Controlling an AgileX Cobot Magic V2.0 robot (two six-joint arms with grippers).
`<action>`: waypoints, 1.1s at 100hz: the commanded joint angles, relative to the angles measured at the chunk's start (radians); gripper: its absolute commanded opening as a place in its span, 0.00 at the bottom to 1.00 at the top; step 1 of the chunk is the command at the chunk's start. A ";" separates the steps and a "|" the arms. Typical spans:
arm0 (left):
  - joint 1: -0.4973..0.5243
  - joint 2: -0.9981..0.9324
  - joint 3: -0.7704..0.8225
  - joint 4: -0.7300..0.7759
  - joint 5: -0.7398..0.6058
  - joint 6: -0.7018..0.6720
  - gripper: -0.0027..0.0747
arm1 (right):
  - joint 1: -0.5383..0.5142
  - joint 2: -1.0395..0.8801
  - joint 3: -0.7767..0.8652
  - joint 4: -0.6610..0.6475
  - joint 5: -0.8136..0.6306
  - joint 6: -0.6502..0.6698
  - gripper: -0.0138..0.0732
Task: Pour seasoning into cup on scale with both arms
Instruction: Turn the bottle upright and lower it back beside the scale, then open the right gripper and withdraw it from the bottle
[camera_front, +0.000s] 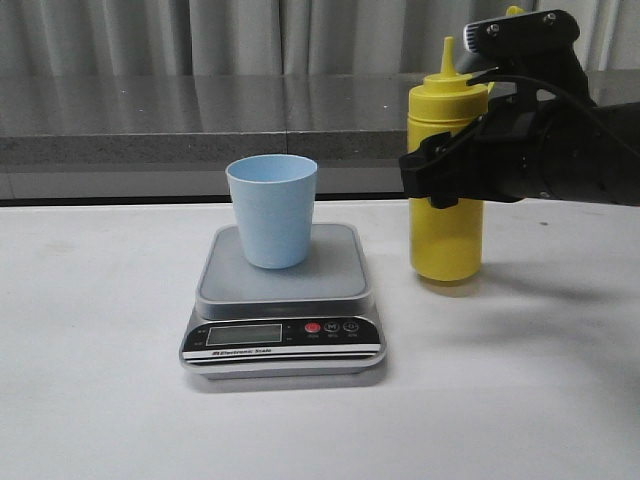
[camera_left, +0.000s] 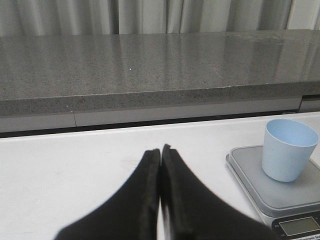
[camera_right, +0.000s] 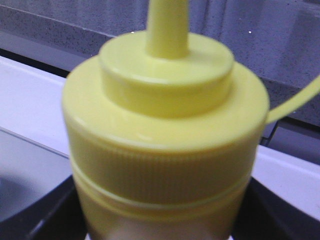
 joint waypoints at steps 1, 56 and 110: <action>0.002 0.007 -0.030 -0.003 -0.071 0.000 0.01 | -0.002 -0.033 -0.017 -0.019 -0.100 -0.004 0.47; 0.002 0.007 -0.030 -0.003 -0.071 0.000 0.01 | -0.002 0.027 -0.015 -0.087 -0.125 0.038 0.47; 0.002 0.007 -0.030 -0.003 -0.071 0.000 0.01 | -0.002 0.027 -0.015 -0.086 -0.131 0.039 0.89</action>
